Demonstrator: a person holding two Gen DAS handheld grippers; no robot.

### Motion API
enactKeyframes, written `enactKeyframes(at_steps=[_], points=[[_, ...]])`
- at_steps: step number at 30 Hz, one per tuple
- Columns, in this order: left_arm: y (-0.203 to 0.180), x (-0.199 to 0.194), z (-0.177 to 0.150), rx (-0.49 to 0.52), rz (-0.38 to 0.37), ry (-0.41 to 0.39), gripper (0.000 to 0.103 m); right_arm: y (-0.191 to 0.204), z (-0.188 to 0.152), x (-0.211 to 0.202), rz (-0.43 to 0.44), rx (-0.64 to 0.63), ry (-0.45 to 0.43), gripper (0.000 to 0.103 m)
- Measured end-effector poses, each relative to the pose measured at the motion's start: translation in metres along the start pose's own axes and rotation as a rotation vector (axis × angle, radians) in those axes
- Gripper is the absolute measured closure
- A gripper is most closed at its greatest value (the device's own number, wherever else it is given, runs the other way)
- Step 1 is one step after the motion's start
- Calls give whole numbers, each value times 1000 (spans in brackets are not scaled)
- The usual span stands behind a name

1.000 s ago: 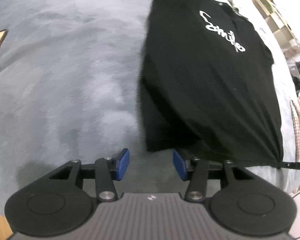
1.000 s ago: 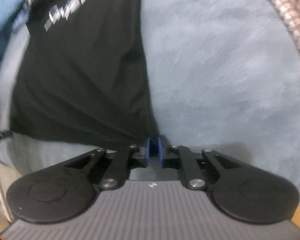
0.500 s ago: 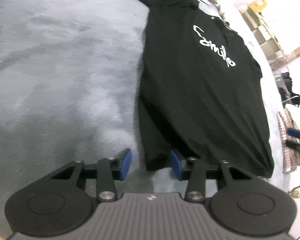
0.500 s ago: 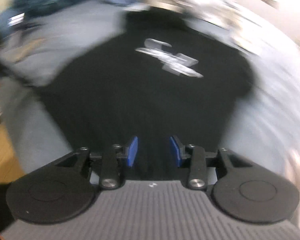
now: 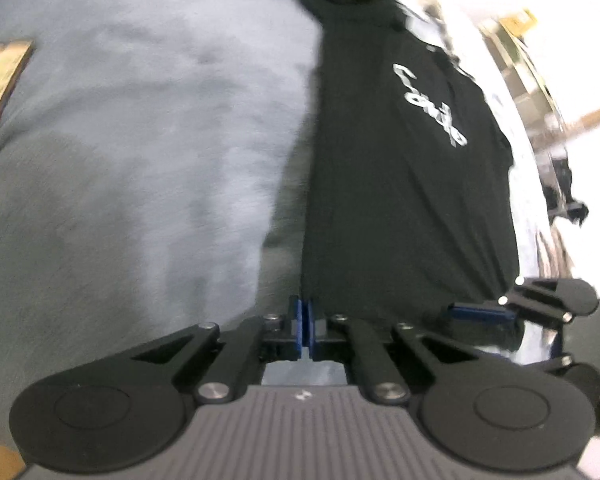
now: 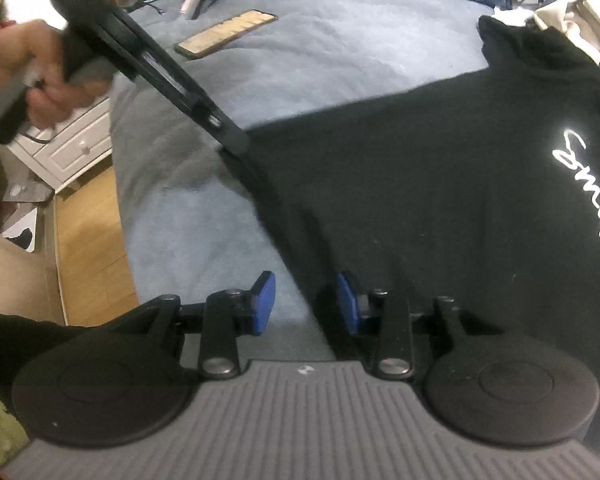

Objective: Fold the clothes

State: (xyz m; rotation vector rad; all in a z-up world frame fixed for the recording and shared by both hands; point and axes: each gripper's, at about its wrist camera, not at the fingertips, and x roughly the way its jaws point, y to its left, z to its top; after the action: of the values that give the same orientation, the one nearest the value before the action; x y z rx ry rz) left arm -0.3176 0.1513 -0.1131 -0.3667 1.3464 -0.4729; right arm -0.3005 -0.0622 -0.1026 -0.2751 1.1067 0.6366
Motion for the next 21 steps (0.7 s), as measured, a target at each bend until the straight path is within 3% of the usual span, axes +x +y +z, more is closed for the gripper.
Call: enactKeyframes(at_steps=[4,8,13,18,21], points=[[21,11,1,-35,20,16,100,9,15,27,-1,-40,3,70],[21,17,3,14,27,39,100,23,30,50,25,-96,-6,70],[21,19,4,32,25,84,100,26,34,86,84,-39,90,69],[15,19,4,74,57,166,99,19,32,66,135,70,104,68],[9,7,4,121,83,200,93,-1,30,42,101,186,75,69]])
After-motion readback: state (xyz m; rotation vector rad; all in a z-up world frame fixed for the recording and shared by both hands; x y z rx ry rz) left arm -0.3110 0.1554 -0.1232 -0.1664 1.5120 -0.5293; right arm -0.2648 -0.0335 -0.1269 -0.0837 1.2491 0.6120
